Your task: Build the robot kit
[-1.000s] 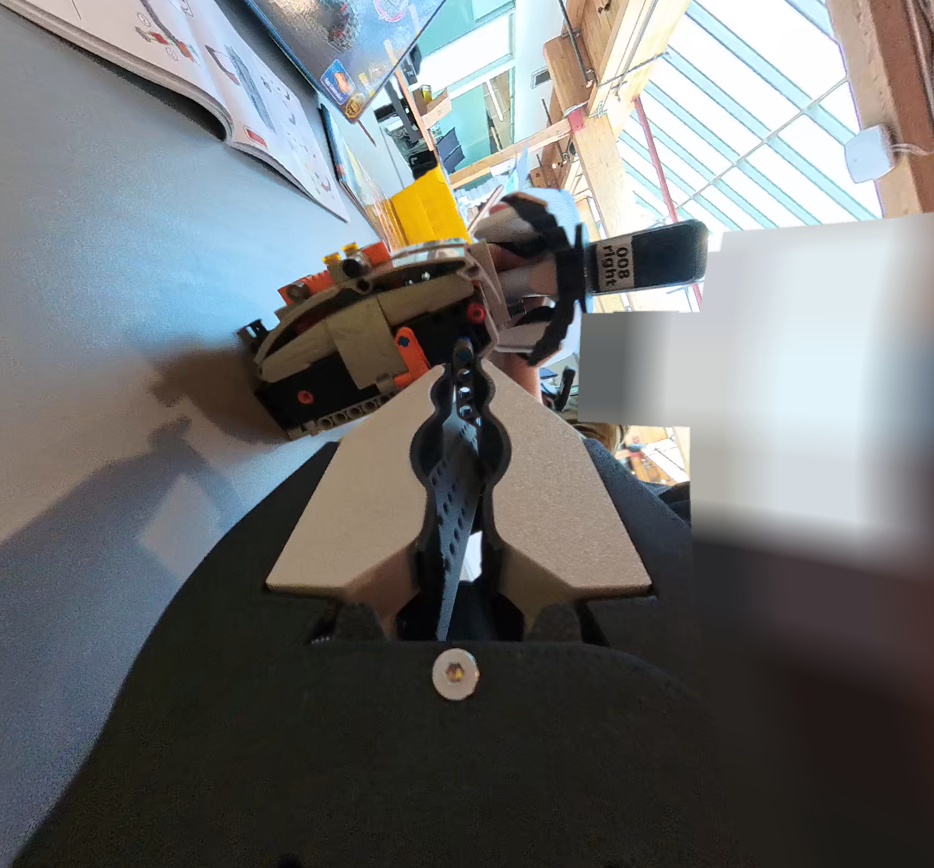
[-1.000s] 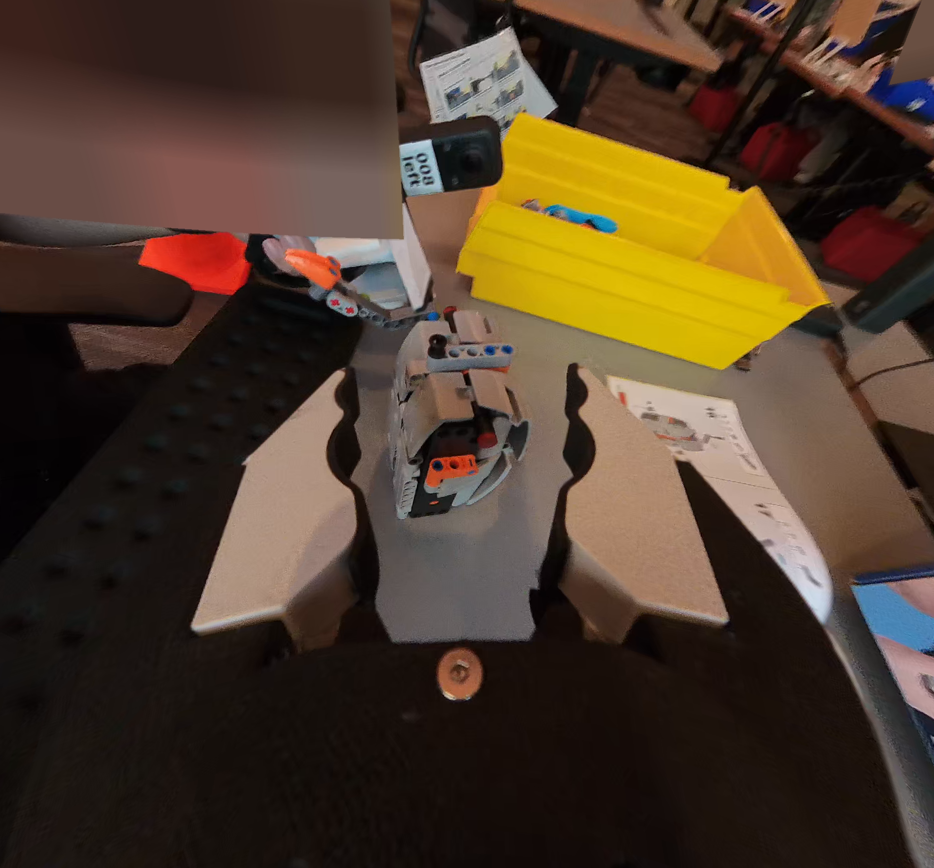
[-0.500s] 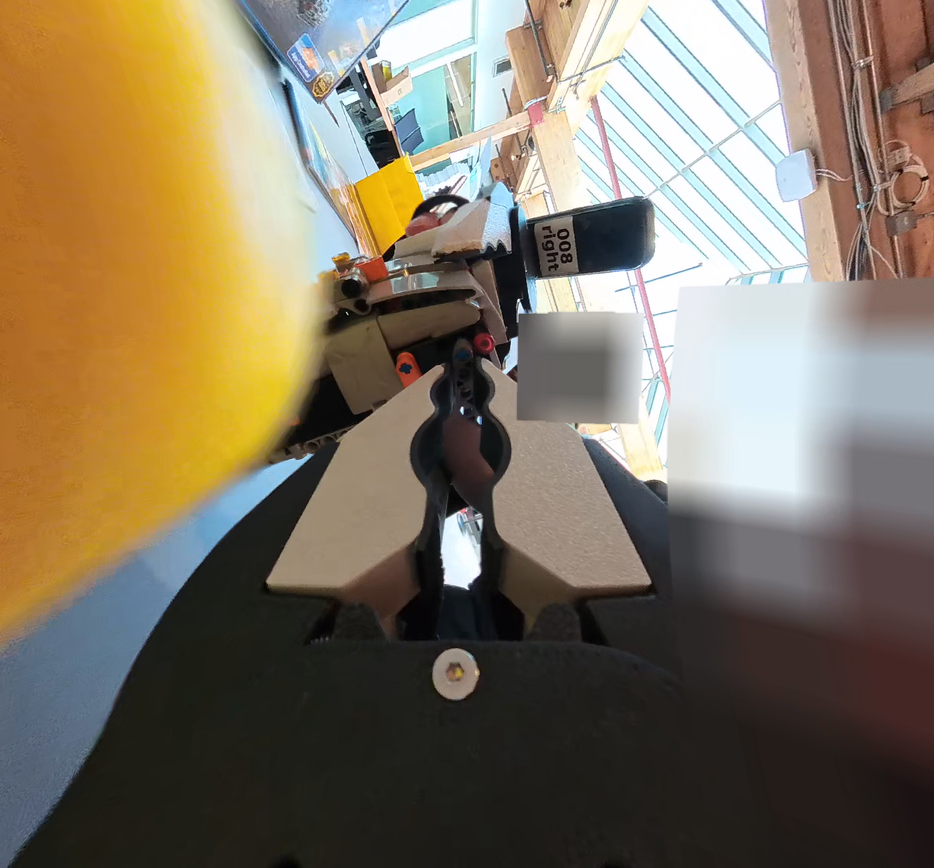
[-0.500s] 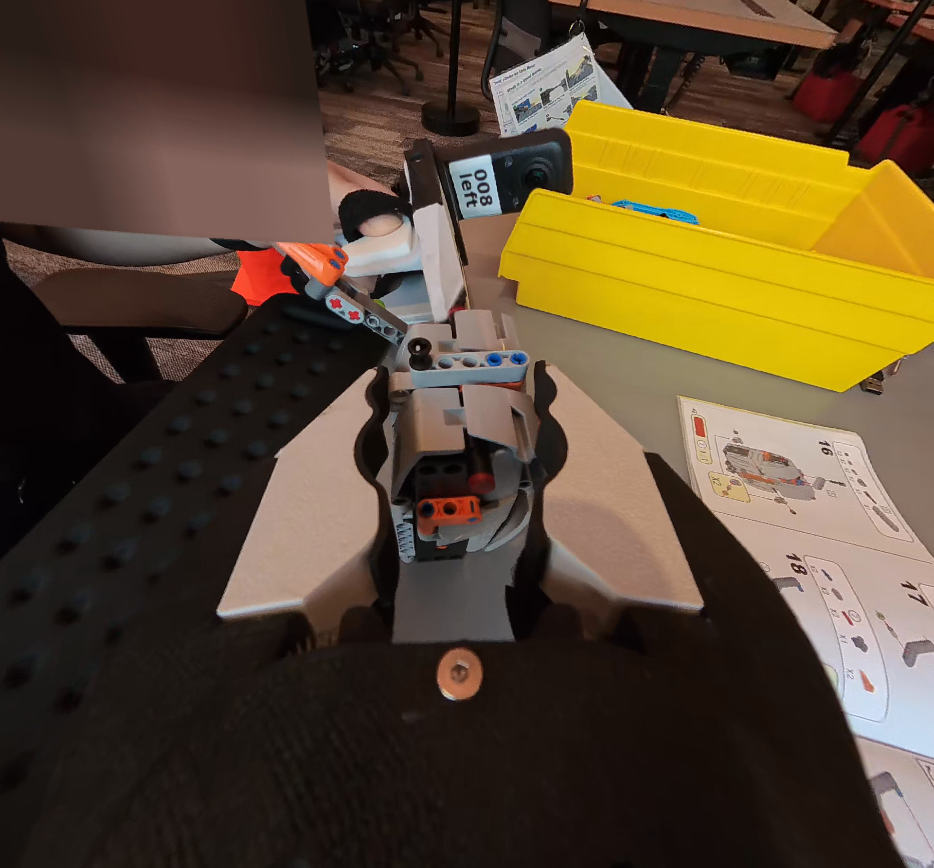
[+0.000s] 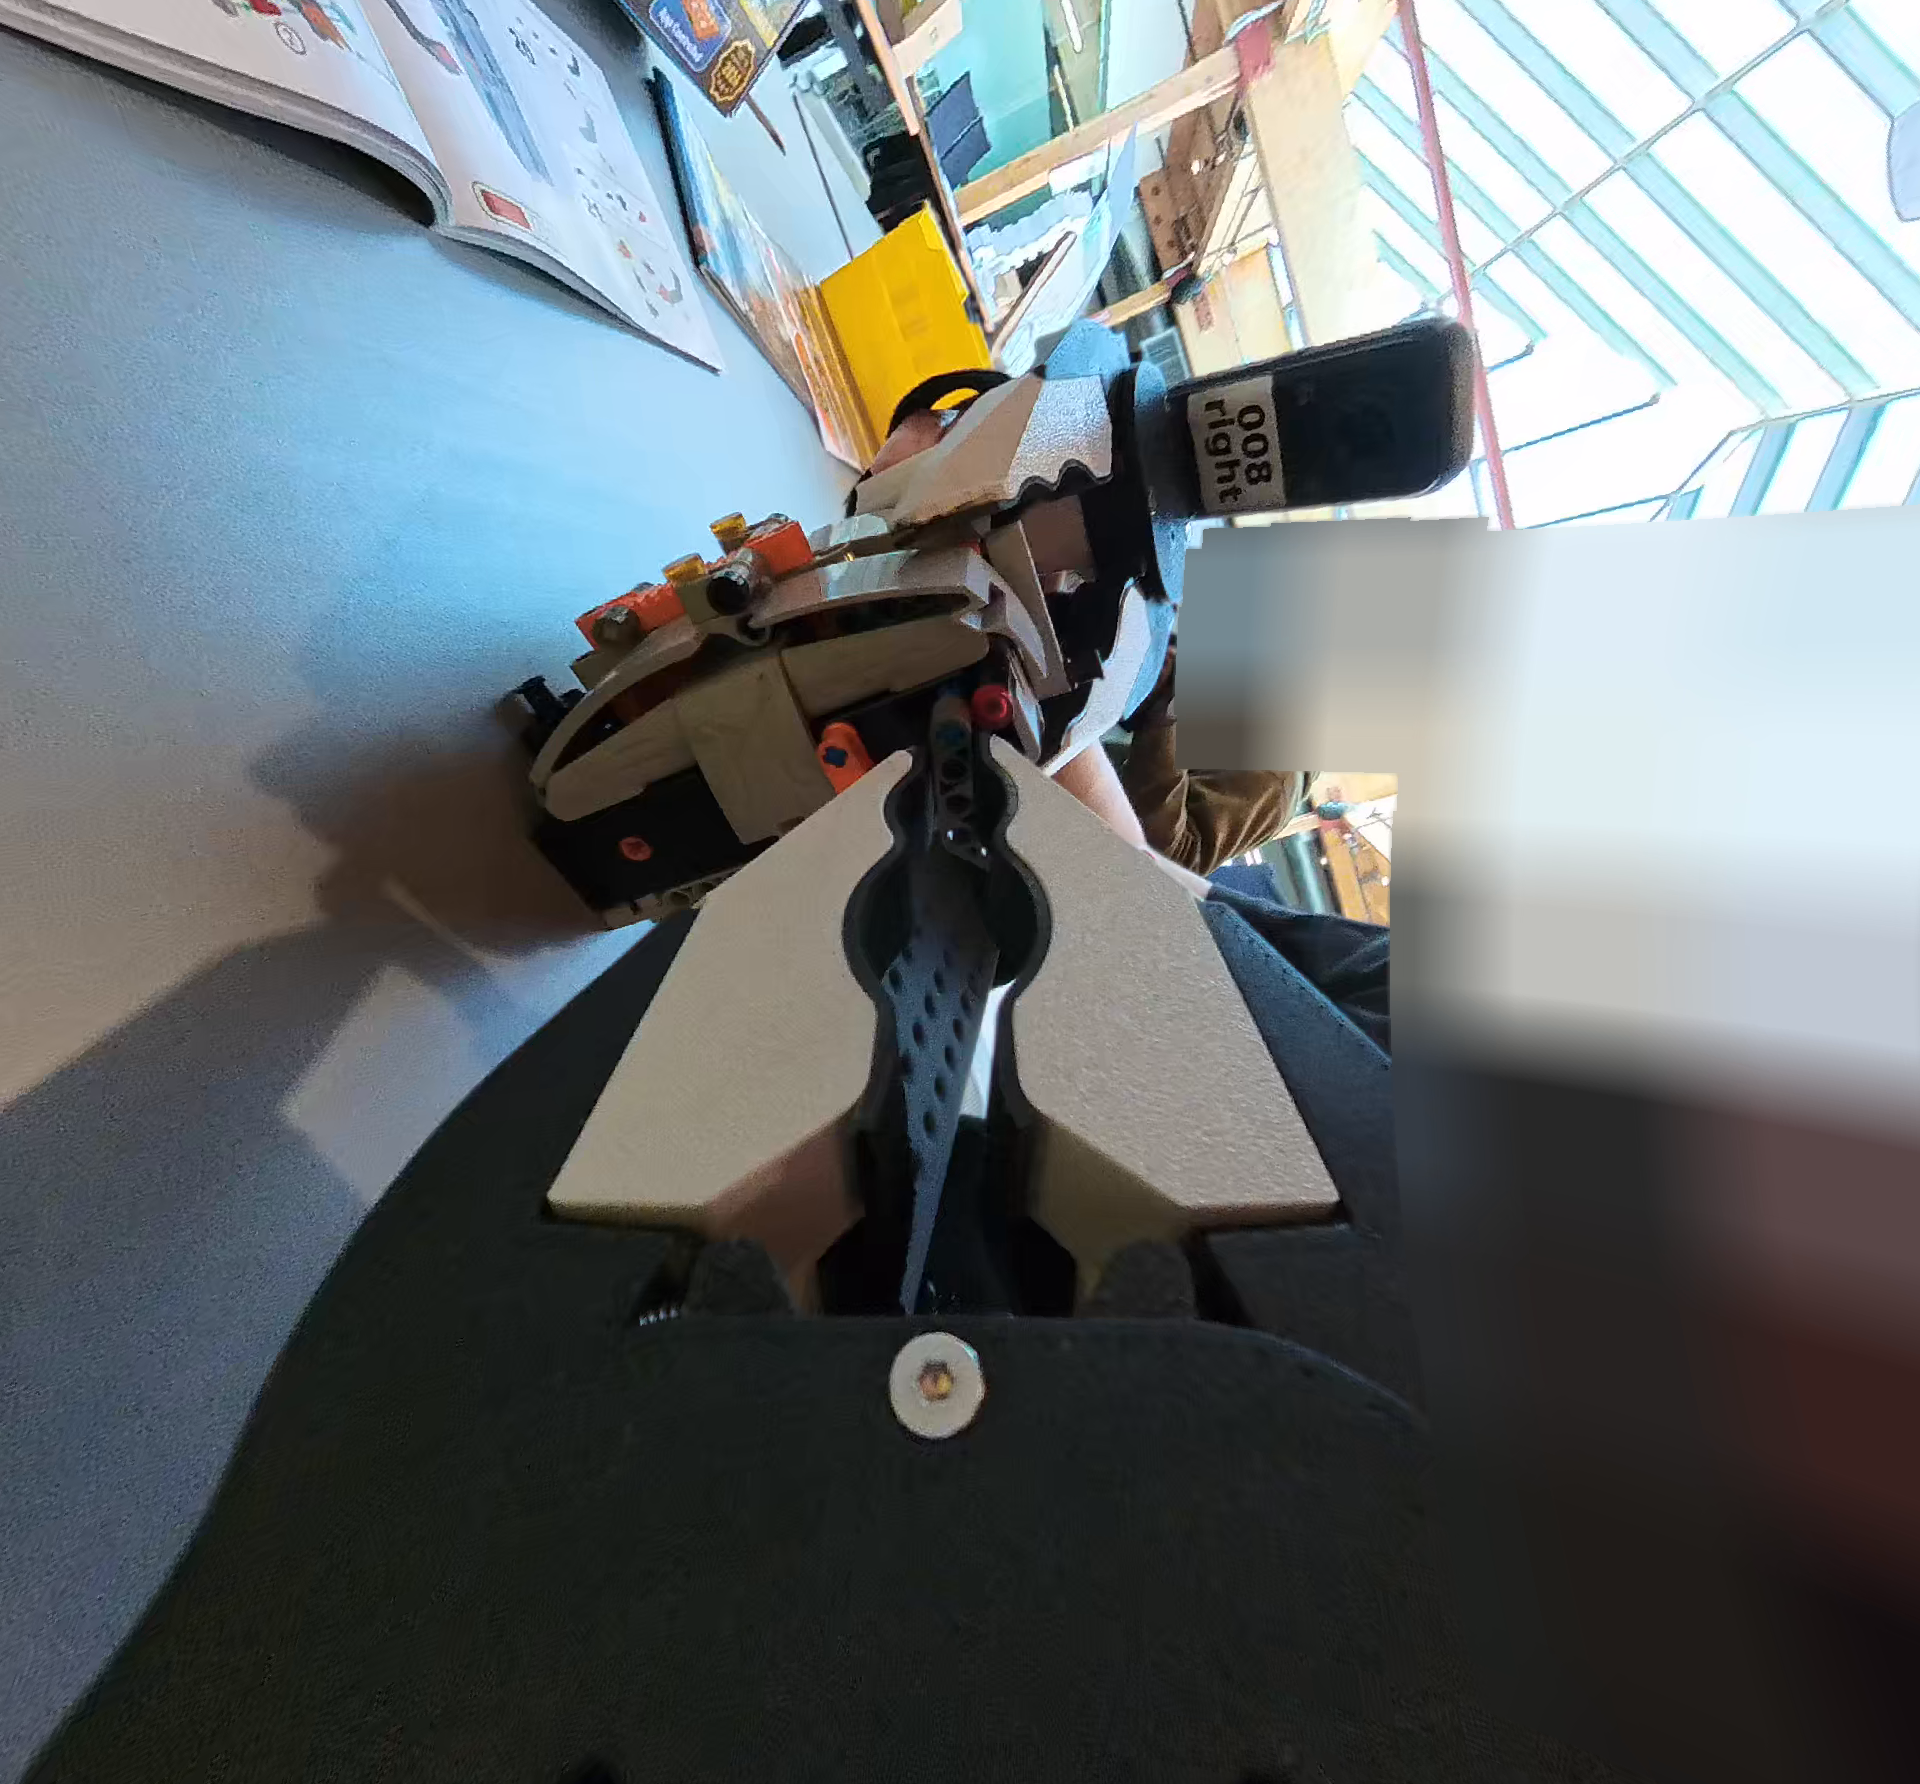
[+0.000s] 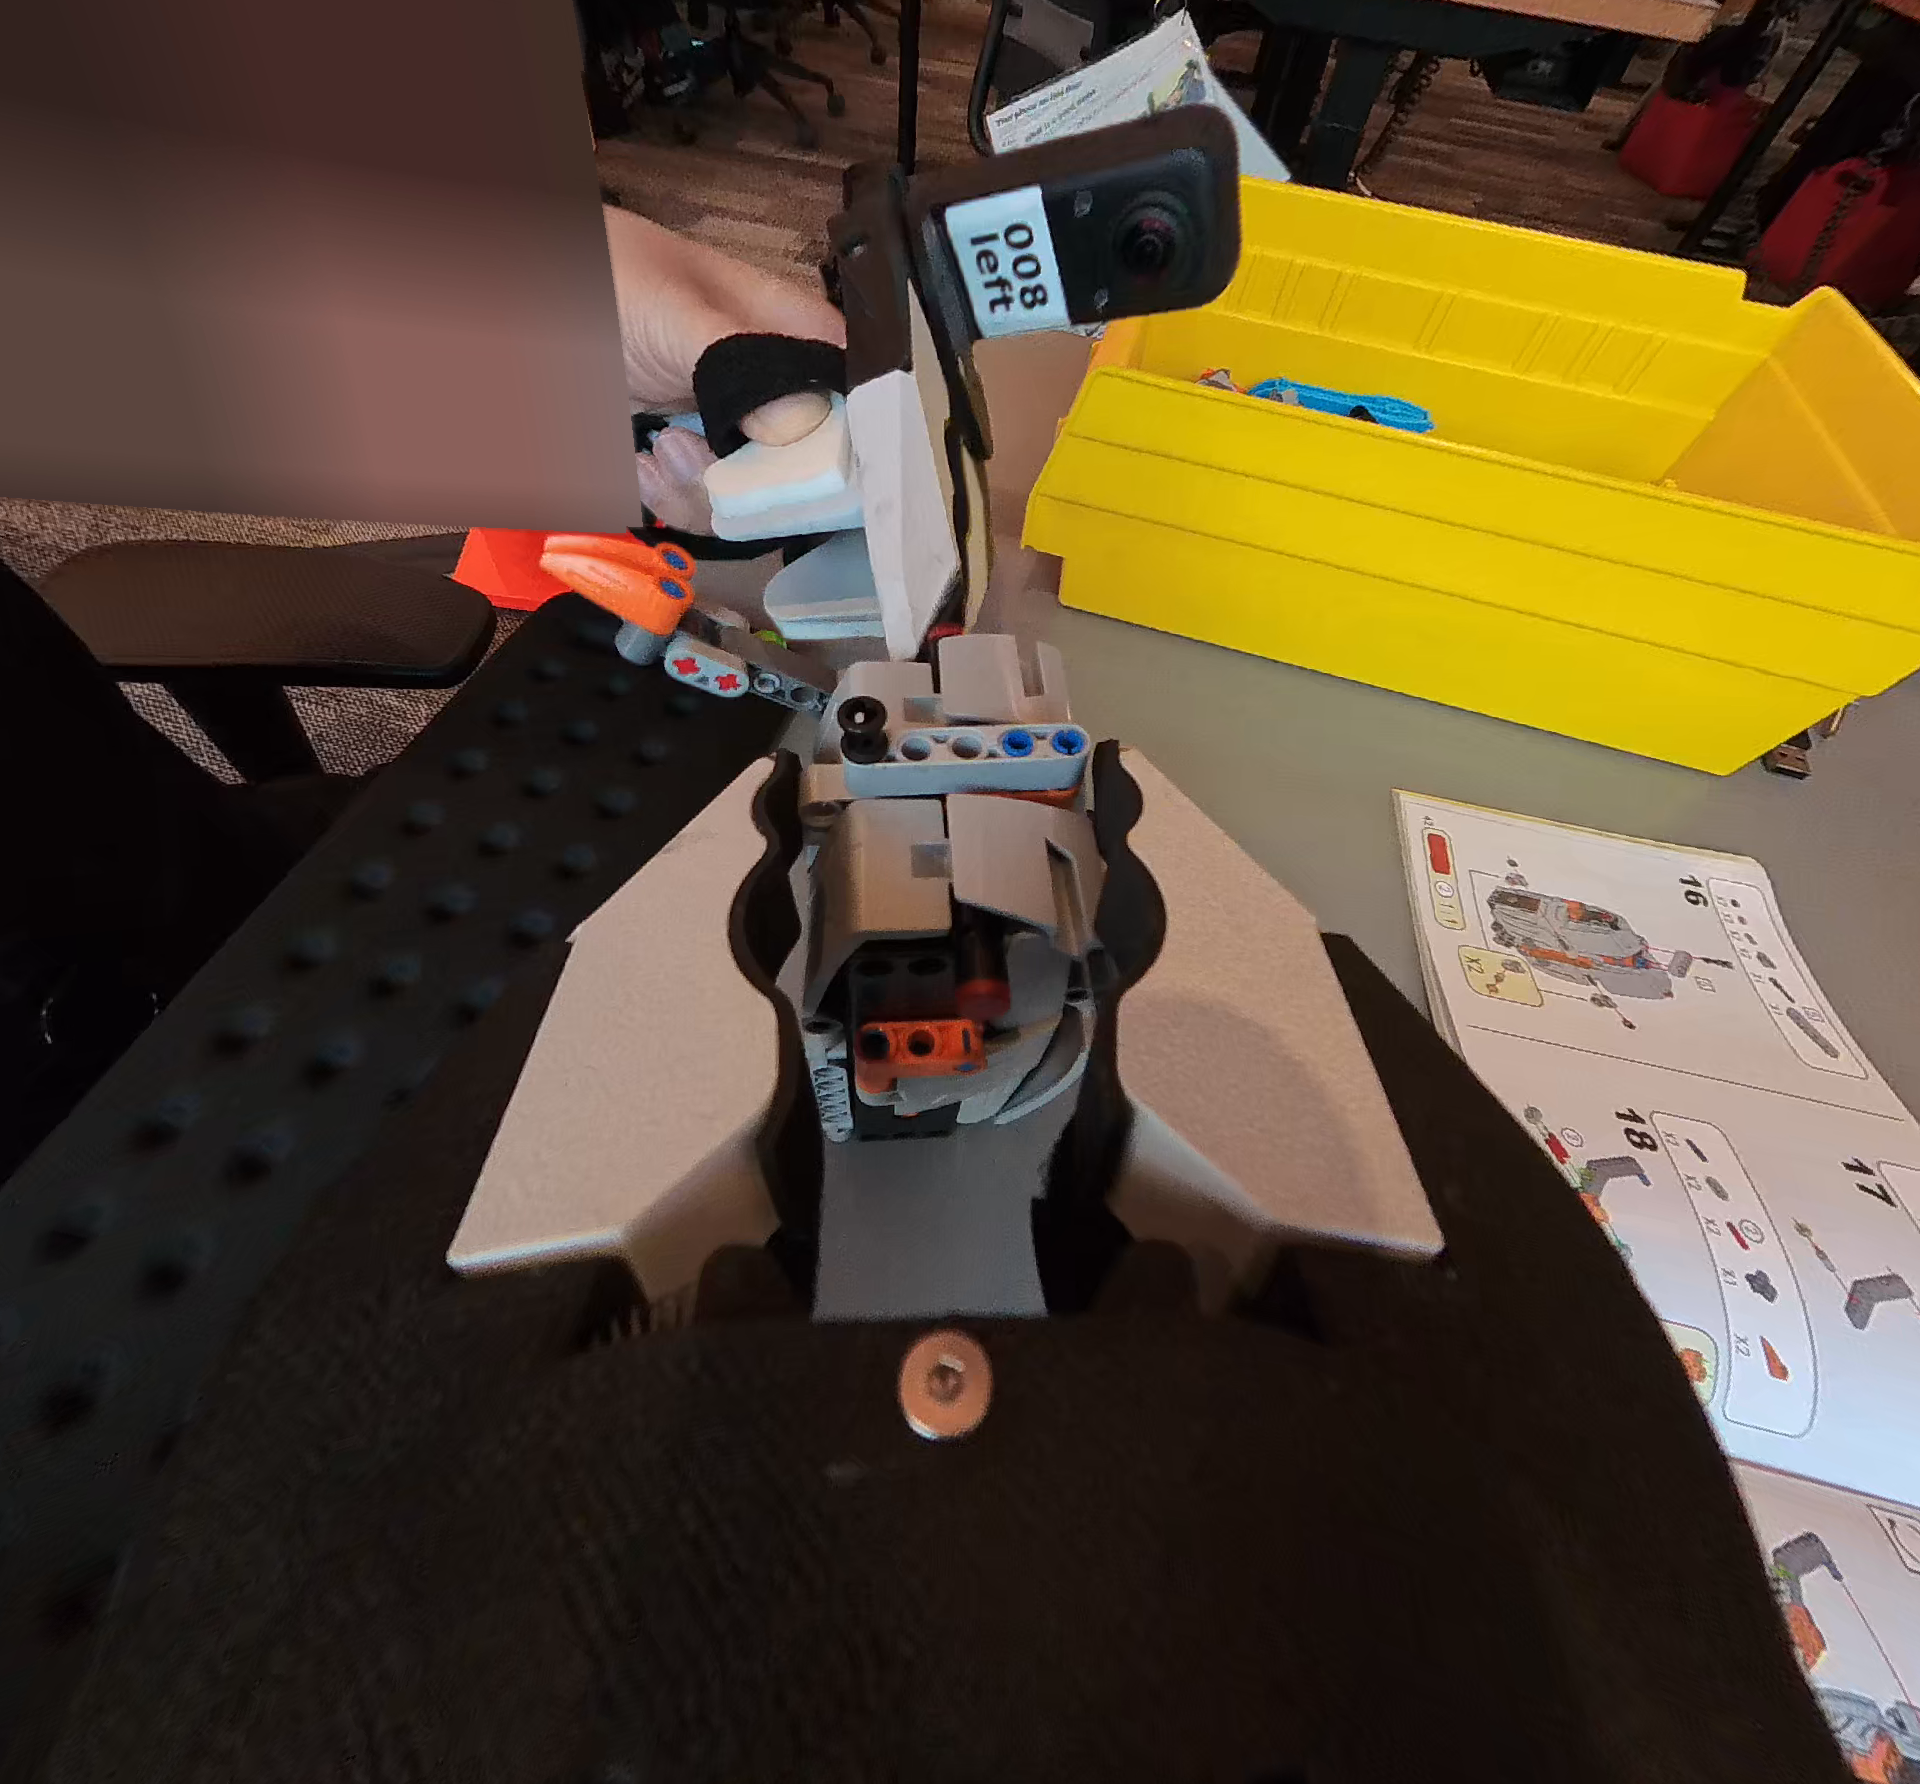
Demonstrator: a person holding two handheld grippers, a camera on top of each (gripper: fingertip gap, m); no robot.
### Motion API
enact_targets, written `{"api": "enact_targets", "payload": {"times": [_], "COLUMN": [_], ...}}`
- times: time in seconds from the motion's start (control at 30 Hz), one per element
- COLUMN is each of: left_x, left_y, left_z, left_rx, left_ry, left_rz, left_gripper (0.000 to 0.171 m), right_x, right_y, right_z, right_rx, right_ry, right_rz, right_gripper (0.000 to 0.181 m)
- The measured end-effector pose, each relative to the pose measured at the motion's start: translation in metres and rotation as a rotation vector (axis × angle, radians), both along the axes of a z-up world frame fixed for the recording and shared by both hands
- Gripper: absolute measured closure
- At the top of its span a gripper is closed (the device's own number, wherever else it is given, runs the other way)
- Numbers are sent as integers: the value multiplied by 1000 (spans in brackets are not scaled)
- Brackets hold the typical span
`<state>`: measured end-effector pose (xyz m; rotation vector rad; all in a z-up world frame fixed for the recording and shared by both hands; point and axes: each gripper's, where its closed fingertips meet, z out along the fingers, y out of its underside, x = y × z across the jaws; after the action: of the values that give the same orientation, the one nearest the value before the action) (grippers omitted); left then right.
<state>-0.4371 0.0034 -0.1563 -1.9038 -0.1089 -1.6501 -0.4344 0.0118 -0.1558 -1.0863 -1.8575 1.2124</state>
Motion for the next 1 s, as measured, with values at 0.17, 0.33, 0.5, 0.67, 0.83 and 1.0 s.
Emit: {"api": "enact_targets", "payload": {"times": [0.17, 0.33, 0.5, 0.67, 0.83, 1.0], "left_x": [1, 2, 2, 4, 5, 4], "left_y": [-1, -3, -5, -7, -8, -7], "left_z": [0, -1, -1, -2, -3, -3], "left_rx": [8, 0, -10, 33, 125, 171], "left_ry": [68, 112, 131, 237, 290, 266], "left_rz": [-45, -113, -170, -225, -239, -223], "left_gripper": [167, 166, 166, 166, 166, 166], "right_x": [0, 1, 2, 2, 3, 3], "right_y": [-1, -4, -6, -9, -10, -10], "right_z": [0, 0, 0, 0, 0, 0], "right_rx": [7, -6, 10, 4, -4, -5], "right_ry": [-11, 0, -8, -11, -9, -15], "right_rz": [5, 21, 29, 41, 51, 50], "right_gripper": [124, 125, 125, 126, 126, 125]}}
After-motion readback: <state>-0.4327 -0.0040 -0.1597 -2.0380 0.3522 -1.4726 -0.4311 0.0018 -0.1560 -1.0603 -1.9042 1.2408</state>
